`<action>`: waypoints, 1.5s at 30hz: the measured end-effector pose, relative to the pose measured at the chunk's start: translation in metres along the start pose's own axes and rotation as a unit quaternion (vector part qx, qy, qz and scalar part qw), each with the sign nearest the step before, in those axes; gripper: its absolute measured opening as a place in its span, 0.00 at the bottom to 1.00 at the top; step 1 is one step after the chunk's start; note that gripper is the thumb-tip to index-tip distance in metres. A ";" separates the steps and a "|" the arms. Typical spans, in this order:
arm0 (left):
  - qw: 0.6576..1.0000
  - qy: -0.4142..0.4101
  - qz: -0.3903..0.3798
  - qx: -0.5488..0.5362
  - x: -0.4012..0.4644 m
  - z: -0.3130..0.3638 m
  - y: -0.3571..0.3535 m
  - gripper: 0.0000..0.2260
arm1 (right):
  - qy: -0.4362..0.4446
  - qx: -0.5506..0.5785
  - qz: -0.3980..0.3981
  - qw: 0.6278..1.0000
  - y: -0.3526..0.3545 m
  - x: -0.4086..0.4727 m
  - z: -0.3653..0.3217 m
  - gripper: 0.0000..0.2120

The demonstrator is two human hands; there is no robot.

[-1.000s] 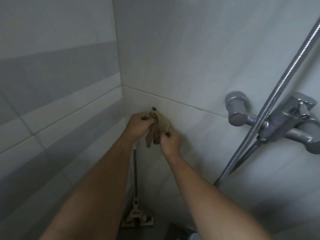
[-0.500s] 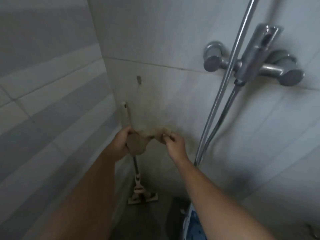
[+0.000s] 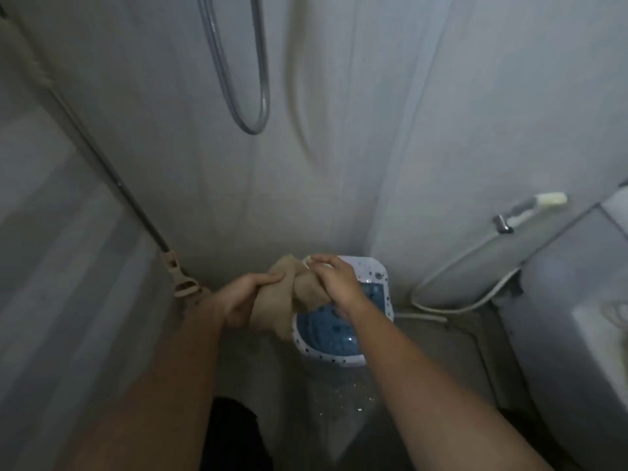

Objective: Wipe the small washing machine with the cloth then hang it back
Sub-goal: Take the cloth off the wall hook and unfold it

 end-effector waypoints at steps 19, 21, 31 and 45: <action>0.971 -0.084 0.021 0.225 -0.044 -0.039 -0.126 0.12 | 0.046 0.257 0.042 0.964 0.150 -0.144 0.045 0.01; 0.967 -0.102 0.051 0.229 -0.041 -0.039 -0.116 0.15 | 0.035 0.234 0.040 0.971 0.150 -0.146 0.044 0.05; 0.951 -0.214 0.064 0.211 -0.057 -0.036 -0.116 0.36 | 0.061 0.152 0.008 0.986 0.147 -0.151 0.028 0.19; 0.861 -0.310 0.125 0.383 -0.059 -0.027 -0.104 0.03 | 0.092 -0.093 0.026 0.991 0.150 -0.161 -0.005 0.03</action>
Point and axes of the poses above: each hand's wrist, its own x-axis towards the middle knuckle, its own y-axis out of the back of the hand, z = x × y, the point moved 2 cm from there along x, towards the middle knuckle, and after that the axes turned 3 degrees about x, right-handed, at the moved point
